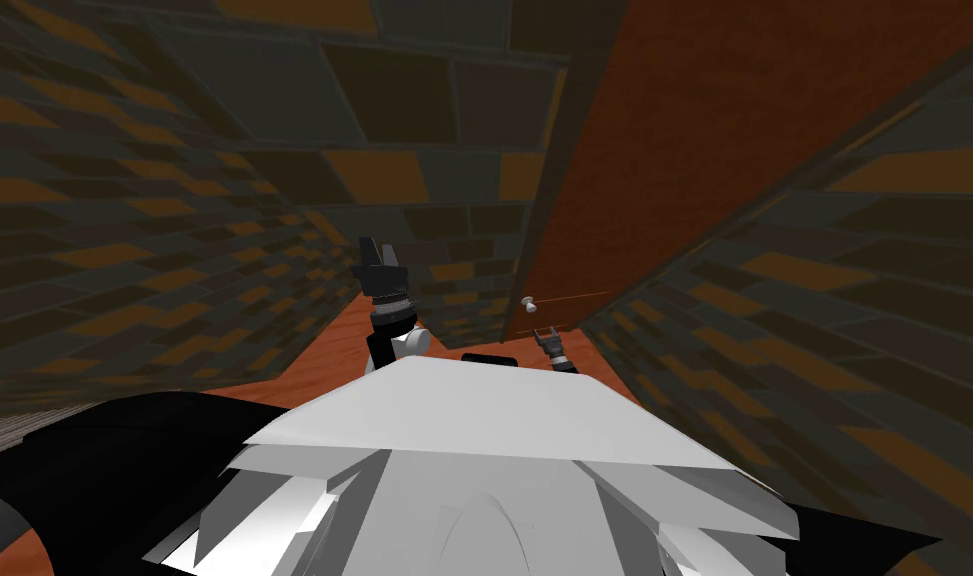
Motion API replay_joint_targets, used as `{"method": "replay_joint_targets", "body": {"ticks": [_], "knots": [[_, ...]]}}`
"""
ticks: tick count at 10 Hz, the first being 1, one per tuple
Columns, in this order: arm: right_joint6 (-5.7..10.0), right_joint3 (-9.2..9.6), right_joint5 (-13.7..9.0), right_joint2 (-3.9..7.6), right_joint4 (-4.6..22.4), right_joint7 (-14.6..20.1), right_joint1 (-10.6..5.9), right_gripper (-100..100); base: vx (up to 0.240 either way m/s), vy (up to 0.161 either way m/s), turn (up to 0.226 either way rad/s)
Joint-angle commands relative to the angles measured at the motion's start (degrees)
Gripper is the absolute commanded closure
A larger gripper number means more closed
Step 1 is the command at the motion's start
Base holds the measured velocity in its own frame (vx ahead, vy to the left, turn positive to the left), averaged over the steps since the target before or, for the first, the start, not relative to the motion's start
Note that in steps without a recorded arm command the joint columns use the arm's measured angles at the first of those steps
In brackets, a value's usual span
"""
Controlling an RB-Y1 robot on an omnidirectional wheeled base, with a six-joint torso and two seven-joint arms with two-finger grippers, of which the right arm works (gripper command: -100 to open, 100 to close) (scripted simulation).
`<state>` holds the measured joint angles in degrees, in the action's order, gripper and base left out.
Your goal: Pull the door open
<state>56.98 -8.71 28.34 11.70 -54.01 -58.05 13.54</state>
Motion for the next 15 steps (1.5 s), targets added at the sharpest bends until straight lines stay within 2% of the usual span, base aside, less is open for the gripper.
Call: {"method": "replay_joint_targets", "body": {"ticks": [1,5,6,7,12,15], "knots": [[-1.11,-1.12,-0.28,-0.34,1.75,-0.57,-2.21,-100,0.086,0.097,0.173],[-2.94,-3.19,-0.78,-1.24,5.22,-1.76,-6.39,-100,0.132,0.020,0.120],[-2.26,-2.93,-0.77,-1.01,5.47,-1.72,-6.15,-100,0.076,-0.016,0.036],[-2.26,-2.93,-0.77,-1.01,5.47,-1.72,-6.15,100,-0.008,-0.002,-0.040],[-2.26,-2.93,-0.77,-1.01,5.47,-1.72,-6.15,100,-0.012,-0.001,-0.001],[-2.29,-3.17,-0.58,-0.85,5.99,2.04,-6.52,100,-0.014,-0.006,-0.008]]}}
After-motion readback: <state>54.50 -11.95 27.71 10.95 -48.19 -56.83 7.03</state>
